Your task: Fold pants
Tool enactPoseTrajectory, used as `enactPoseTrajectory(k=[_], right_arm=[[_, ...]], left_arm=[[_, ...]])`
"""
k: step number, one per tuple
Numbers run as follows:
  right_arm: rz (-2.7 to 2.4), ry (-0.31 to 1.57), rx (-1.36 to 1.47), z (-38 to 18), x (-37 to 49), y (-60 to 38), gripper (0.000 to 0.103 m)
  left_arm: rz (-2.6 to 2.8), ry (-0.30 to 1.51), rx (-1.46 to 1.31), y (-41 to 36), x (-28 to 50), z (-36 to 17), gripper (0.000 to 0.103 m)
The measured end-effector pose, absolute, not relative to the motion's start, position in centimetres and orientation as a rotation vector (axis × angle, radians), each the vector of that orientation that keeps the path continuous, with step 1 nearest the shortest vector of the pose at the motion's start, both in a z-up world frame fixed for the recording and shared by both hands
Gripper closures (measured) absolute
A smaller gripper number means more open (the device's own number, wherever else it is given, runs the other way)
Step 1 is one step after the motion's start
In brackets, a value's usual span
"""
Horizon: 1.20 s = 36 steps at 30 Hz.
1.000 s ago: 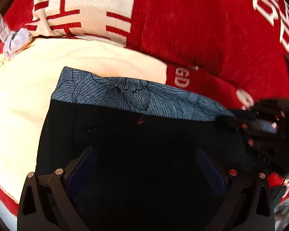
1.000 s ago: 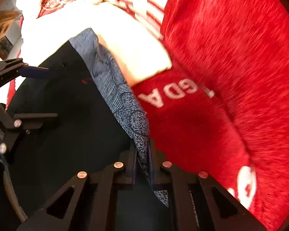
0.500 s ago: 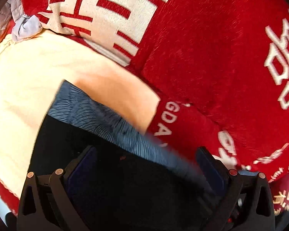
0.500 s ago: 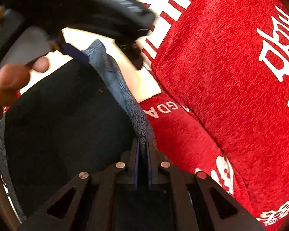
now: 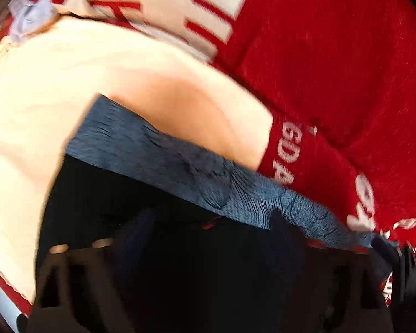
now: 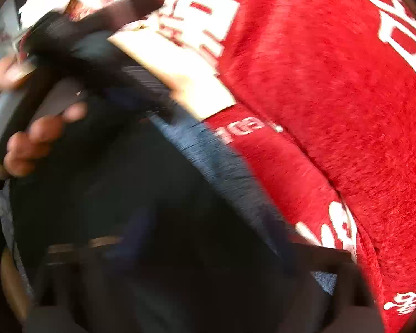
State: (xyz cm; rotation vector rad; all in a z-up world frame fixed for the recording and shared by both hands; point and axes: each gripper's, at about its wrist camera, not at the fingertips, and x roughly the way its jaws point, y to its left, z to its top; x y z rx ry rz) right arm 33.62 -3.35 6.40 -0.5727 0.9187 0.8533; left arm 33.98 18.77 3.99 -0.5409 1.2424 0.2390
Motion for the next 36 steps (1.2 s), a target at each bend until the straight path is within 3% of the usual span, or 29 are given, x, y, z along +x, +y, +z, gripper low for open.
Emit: enactPoseTrajectory(k=[6,7,8,9,10,18,28,30,31,32,36], right_arm=[[0.928,1.124,-0.586,1.8,40.1,0.7,0.005],[0.956,1.176,-0.577,1.0,40.4,1.4,0.030],[1.003,1.226,-0.558,0.6,40.4,2.0,0.038],[1.047,1.199,-0.551,1.4,39.9,2.4,0.084],[1.062,1.185,-0.569,2.1,39.3,2.8,0.097],[0.891,0.801,-0.726,7.0,31.1,1.3,0.098],[0.792,0.569,-0.834,9.0,21.9,-1.2,0.099],[0.780,0.560,-0.844,8.6,21.5,-1.3,0.099],[0.775,0.562,-0.851,8.4,21.5,-1.2,0.099],[0.766,0.563,-0.858,8.2,21.4,-1.3,0.099],[0.717,0.574,-0.872,7.8,20.4,-1.3,0.097]], left_arm=[[0.188,1.217,-0.519,19.8,33.7,5.4,0.002],[0.186,1.218,-0.496,19.7,33.8,5.4,0.002],[0.183,1.223,-0.483,19.7,33.9,5.4,0.002],[0.178,1.228,-0.490,19.8,34.1,5.2,0.002],[0.172,1.233,-0.518,20.2,34.2,4.9,0.002],[0.154,1.271,-0.757,19.9,33.5,4.9,0.002],[0.257,1.258,-0.753,17.8,31.9,6.8,0.002],[0.317,1.282,-0.669,17.2,31.5,6.5,0.035],[0.331,1.306,-0.646,17.0,31.3,6.2,0.066],[0.309,1.329,-0.679,17.2,30.9,5.6,0.076],[0.314,1.272,-0.731,18.0,28.7,5.7,0.083]])
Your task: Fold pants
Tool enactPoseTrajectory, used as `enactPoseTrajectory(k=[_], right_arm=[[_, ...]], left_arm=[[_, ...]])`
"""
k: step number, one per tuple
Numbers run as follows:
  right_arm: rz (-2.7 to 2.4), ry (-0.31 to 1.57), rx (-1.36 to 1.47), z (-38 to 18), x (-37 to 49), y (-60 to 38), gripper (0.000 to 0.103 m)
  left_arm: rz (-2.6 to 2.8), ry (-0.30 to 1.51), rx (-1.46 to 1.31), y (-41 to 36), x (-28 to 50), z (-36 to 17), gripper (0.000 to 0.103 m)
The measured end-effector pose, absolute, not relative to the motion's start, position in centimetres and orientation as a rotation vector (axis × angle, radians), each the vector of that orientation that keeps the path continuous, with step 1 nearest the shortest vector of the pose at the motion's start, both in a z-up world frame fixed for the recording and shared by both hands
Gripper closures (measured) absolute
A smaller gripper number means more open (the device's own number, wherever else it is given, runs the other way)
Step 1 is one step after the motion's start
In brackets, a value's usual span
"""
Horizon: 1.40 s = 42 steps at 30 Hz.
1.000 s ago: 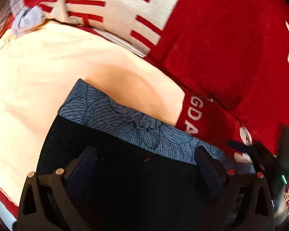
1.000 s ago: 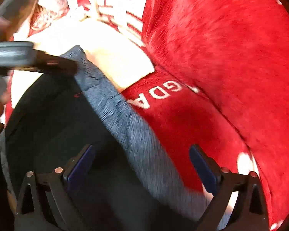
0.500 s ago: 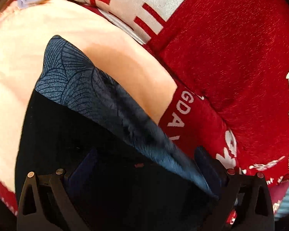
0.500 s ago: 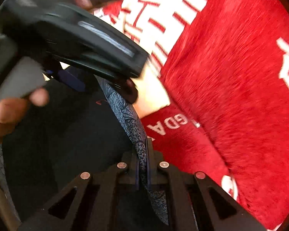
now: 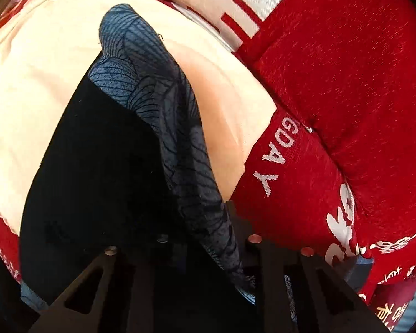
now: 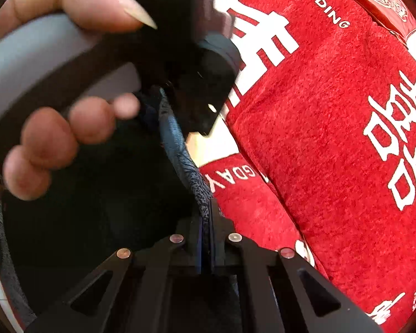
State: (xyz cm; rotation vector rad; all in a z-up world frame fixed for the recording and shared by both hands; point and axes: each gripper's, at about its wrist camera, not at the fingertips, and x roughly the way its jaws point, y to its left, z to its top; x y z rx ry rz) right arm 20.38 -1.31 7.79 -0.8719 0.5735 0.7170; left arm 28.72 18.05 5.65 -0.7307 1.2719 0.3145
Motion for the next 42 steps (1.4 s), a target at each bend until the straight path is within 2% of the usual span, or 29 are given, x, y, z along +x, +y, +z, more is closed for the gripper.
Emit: enactPoseTrajectory(k=[2,4,7,10,14,18,20,22,23,24,25,26,30,36,42], right_arm=[[0.713,0.617,-0.812,8.3,20.5,-1.9,0.080],[0.720,0.649,-0.695,9.6,21.1,-3.7,0.049],[0.679,0.721,-0.413,12.1,22.8,-8.8,0.033],[0.537,0.808,-0.186,12.7,25.0,-14.1,0.028],[0.320,1.010,0.082,10.8,30.5,-19.4,0.028],[0.199,1.297,0.359,6.5,34.9,-20.6,0.028],[0.160,1.337,0.482,5.4,35.4,-20.6,0.028],[0.113,1.368,0.453,4.8,35.9,-19.3,0.024],[0.098,1.392,0.383,4.3,36.0,-17.9,0.024],[0.088,1.396,0.328,4.1,35.9,-17.0,0.035],[0.081,1.385,0.268,4.0,35.6,-16.1,0.084],[0.072,1.383,0.221,3.9,35.2,-15.6,0.094],[0.094,1.228,0.291,6.6,31.2,-17.3,0.096],[0.114,0.985,0.340,12.7,20.6,-21.0,0.097],[0.093,0.940,0.343,9.2,11.6,-21.6,0.097]], left_arm=[[0.324,1.254,-0.702,17.9,28.0,6.0,0.085],[0.336,1.246,-0.693,17.6,27.6,6.2,0.085],[0.348,1.231,-0.697,17.4,26.8,6.6,0.086],[0.346,1.206,-0.680,17.2,25.8,7.4,0.086],[0.350,1.180,-0.649,16.7,24.8,8.4,0.086],[0.351,1.166,-0.630,16.3,23.9,9.2,0.086],[0.349,1.162,-0.618,16.0,23.5,9.4,0.086],[0.345,1.164,-0.614,15.8,23.1,9.4,0.086],[0.341,1.166,-0.618,15.8,22.9,9.3,0.086],[0.335,1.171,-0.626,15.8,22.8,9.2,0.086],[0.324,1.177,-0.637,15.9,22.6,9.1,0.086],[0.322,1.180,-0.640,15.8,22.4,9.0,0.086],[0.288,1.163,-0.650,15.9,20.7,9.8,0.086],[0.211,1.130,-0.667,16.4,15.2,11.4,0.086],[0.189,1.234,-0.696,17.0,9.4,6.9,0.086]])
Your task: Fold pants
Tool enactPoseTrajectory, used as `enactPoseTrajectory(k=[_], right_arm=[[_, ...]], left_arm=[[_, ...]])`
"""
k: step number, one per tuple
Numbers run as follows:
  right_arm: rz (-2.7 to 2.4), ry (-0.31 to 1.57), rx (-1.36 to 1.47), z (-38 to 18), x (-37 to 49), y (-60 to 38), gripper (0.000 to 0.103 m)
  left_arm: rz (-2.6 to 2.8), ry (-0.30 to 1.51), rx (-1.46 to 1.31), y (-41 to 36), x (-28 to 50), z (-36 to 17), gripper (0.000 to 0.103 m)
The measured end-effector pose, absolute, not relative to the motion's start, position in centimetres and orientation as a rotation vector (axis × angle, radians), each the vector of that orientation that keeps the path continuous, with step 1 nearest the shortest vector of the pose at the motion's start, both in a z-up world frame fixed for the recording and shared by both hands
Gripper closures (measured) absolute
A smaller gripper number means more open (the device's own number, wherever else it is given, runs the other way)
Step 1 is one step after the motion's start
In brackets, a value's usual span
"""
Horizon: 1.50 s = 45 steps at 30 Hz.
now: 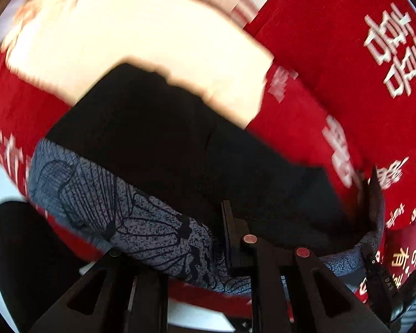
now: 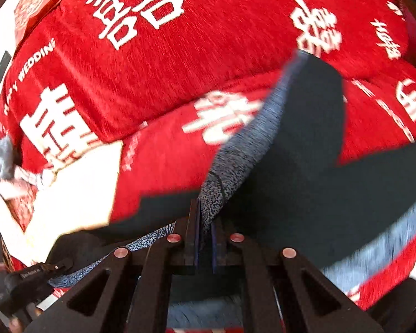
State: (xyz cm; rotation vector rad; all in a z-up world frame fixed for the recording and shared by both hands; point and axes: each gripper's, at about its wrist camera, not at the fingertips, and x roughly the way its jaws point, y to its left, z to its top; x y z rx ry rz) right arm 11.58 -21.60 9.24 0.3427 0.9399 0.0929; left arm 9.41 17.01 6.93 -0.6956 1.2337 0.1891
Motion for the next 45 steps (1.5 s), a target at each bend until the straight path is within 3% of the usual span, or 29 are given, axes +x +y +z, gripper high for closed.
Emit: enactPoseTrajectory(k=[4,18,26,29,30,31,32,33,36,40,43,45], right_arm=[[0.069,0.984,0.298,6.1,8.4,-21.3,0.097],[0.056,0.956,0.176,4.1,6.4,-21.1,0.097],[0.069,0.961,0.089,3.4,5.8,-20.7,0.096],[0.067,0.934,0.048,3.3,5.6,-20.3,0.091],[0.062,0.935,0.044,3.2,5.5,-20.2,0.085],[0.054,0.934,0.046,3.1,5.5,-20.2,0.082],[0.048,0.935,0.052,3.2,5.6,-20.4,0.080],[0.042,0.944,0.055,3.3,5.6,-20.6,0.072],[0.049,0.978,0.083,4.2,5.5,-21.9,0.037],[0.055,0.922,0.101,6.5,4.3,-24.3,0.031],[0.002,0.873,0.081,8.2,4.5,-26.1,0.022],[-0.015,0.863,0.052,8.8,6.3,-27.0,0.022]], left_arm=[[0.178,1.262,-0.724,17.5,7.5,3.6,0.085],[0.121,1.231,-0.649,18.1,4.0,4.4,0.083],[0.118,1.174,-0.521,18.0,0.7,9.2,0.083],[0.050,1.114,-0.474,15.6,2.3,11.4,0.082],[0.017,1.098,-0.454,14.3,3.5,11.9,0.082],[-0.034,1.096,-0.423,12.6,5.0,11.9,0.067],[-0.043,1.108,-0.400,11.3,6.3,11.7,0.034],[-0.030,1.117,-0.356,9.8,7.6,11.3,0.024],[-0.028,1.126,-0.239,6.6,10.0,9.6,0.021],[0.007,1.218,-0.147,6.1,9.9,6.1,0.021],[0.021,1.186,-0.109,7.2,7.8,5.6,0.020],[0.057,1.206,-0.131,8.9,6.4,5.3,0.018]])
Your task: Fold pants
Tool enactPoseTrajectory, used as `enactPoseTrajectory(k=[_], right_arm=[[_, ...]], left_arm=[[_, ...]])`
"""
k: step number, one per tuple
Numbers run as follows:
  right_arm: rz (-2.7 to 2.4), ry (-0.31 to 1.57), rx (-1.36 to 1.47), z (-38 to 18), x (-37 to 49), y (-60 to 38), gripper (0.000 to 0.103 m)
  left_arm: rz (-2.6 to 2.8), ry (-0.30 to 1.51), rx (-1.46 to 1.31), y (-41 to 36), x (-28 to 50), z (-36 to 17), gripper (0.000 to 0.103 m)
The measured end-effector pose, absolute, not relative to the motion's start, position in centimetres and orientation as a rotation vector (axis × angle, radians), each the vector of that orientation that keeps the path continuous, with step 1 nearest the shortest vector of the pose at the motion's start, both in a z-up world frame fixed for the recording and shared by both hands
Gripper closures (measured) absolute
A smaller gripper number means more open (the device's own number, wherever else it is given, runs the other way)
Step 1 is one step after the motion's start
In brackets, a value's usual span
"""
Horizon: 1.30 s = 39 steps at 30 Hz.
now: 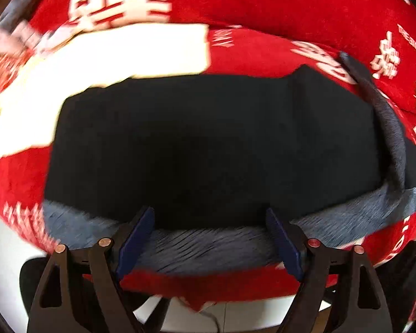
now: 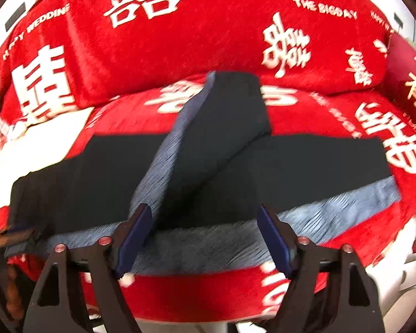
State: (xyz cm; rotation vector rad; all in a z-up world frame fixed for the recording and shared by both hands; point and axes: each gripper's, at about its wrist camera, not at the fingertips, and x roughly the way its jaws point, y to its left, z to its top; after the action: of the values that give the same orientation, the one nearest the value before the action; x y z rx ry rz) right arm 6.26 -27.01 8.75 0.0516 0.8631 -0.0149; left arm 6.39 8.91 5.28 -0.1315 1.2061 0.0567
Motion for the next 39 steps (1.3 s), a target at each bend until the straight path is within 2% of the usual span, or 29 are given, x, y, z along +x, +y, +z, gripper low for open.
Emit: enactPoseTrajectory(k=[3,7,11,14,16,17,19,20,21,24,30,35,37,39], right_arm=[[-0.034,0.834,0.030,10.0,9.9,-27.8,0.022],[-0.051,0.836,-0.068,10.7,18.3,-27.4,0.017],[-0.078,1.091,-0.096,7.3,28.9,-25.4,0.017],[-0.122,1.277,-0.172,3.0,33.2,-24.1,0.017],[-0.139,1.299,-0.175,1.5,34.0,-24.4,0.017],[-0.139,1.264,-0.124,1.9,33.9,-25.2,0.024],[-0.158,1.270,-0.094,2.3,33.5,-26.9,0.077],[-0.147,1.270,-0.096,2.7,33.3,-27.6,0.088],[-0.113,1.260,-0.057,3.1,32.8,-28.7,0.093],[-0.134,1.149,0.055,6.0,29.6,-33.3,0.095],[-0.228,0.836,0.280,11.5,15.3,-42.6,0.095],[-0.308,0.851,0.454,6.6,7.1,-49.5,0.096],[-0.318,0.906,0.511,4.1,6.2,-51.1,0.096],[-0.292,0.904,0.591,2.1,5.4,-52.2,0.096]], left_arm=[[0.113,1.252,-0.205,11.8,4.9,4.7,0.018],[0.161,1.218,-0.186,12.1,4.7,6.3,0.018],[0.092,1.176,-0.167,10.0,6.8,8.5,0.018],[0.065,1.207,-0.161,8.4,8.7,8.3,0.018],[0.057,1.245,-0.167,8.1,9.4,7.4,0.018],[0.061,1.261,-0.168,7.8,9.8,6.9,0.018],[0.068,1.308,-0.185,7.7,10.2,5.4,0.018],[0.069,1.317,-0.201,7.8,10.4,4.8,0.015],[0.075,1.308,-0.210,7.9,10.5,4.7,0.014],[0.102,1.294,-0.207,8.0,10.9,5.0,0.014],[0.064,1.238,-0.201,7.6,11.1,6.7,0.014],[0.010,1.295,-0.174,5.6,12.7,4.8,0.013],[0.031,1.279,-0.118,4.9,12.7,4.5,0.008],[0.034,1.278,-0.089,4.4,12.4,4.8,0.008]])
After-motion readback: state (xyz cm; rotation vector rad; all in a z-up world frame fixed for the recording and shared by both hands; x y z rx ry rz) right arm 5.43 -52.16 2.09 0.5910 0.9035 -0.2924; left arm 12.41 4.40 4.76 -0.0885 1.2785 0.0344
